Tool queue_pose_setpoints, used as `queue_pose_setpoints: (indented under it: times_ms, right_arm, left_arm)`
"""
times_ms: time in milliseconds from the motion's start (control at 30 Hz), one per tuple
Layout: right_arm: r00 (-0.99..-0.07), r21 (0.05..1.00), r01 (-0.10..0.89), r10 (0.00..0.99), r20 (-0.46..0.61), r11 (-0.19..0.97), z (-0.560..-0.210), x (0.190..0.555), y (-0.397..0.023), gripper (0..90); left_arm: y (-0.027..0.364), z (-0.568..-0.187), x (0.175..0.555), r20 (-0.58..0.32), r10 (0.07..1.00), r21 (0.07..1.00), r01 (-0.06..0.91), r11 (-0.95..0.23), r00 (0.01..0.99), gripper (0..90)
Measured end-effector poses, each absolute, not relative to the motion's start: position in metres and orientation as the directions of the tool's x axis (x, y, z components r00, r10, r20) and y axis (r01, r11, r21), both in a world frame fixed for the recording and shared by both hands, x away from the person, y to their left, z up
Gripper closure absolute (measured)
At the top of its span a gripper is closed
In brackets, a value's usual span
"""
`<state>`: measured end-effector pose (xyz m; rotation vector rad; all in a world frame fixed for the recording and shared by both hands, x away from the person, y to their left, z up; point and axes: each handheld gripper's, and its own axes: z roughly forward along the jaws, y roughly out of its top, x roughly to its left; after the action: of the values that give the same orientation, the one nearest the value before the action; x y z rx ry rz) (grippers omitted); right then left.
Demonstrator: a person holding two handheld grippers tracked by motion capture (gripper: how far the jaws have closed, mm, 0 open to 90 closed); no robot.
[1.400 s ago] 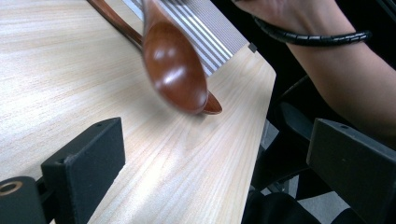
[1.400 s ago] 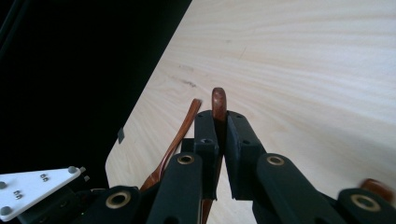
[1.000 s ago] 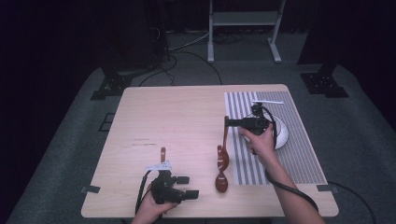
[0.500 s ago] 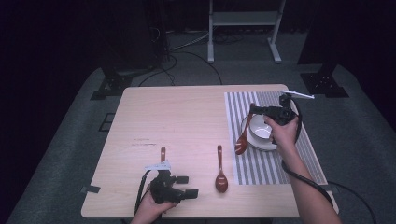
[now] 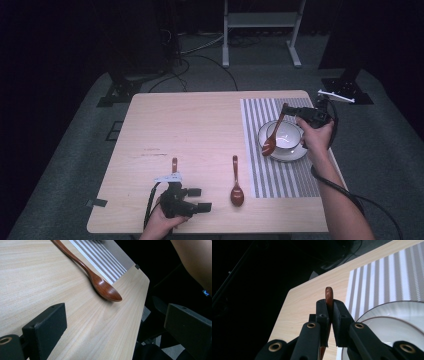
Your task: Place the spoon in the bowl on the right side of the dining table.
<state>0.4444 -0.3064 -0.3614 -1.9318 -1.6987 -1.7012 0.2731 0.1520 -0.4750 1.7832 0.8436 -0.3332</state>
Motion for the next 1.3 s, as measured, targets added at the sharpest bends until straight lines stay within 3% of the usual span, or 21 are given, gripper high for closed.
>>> queue_pose_setpoints:
  times_ms: [1300]
  right_arm:
    - [-0.06,0.565,0.627,0.69,0.721,-0.537,-0.358,0.445,-0.365,83.6]
  left_arm:
    - [0.153,-0.475,0.273,-0.588,0.381,0.716,0.678,-0.165,0.714,3.1]
